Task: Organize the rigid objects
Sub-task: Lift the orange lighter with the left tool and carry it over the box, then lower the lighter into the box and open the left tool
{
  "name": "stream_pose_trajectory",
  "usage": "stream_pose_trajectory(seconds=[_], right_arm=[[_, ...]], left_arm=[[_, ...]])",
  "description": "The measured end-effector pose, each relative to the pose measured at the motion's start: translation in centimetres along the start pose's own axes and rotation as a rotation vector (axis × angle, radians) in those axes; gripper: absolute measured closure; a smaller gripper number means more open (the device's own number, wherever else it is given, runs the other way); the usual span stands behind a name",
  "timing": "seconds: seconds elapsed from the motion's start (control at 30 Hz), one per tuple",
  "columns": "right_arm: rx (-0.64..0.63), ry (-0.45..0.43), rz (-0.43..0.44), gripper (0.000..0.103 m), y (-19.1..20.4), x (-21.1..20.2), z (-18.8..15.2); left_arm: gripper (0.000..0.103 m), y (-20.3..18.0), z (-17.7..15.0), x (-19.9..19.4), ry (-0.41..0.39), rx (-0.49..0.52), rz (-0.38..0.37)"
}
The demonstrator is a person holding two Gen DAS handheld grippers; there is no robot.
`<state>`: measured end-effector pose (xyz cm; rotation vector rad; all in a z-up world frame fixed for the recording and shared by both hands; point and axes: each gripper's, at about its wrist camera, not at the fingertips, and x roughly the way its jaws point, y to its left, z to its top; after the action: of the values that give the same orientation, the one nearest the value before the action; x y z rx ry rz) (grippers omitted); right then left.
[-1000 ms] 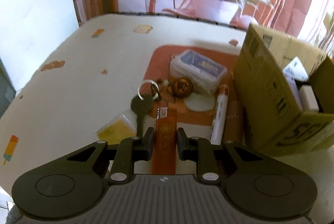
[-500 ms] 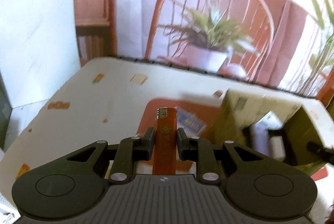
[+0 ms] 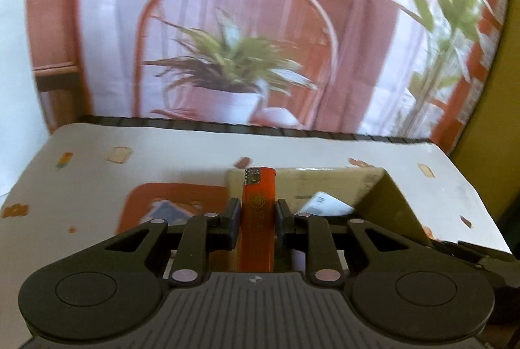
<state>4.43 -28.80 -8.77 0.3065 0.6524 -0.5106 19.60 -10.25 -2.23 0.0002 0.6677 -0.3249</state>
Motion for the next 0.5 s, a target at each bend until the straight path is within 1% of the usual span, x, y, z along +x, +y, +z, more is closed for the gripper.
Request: stream_pose_trajectory(seconds=[0.2,0.5], right_arm=[[0.003,0.002,0.006,0.085,0.0,0.0,0.1],[0.004,0.002,0.007,0.085,-0.1,0.1,0.1]], left_arm=[[0.079,-1.5,-0.4,2.8,0.065,0.038,-0.029],[0.079,-2.1,-1.1,5.2,0.137,0.072,-0.01]])
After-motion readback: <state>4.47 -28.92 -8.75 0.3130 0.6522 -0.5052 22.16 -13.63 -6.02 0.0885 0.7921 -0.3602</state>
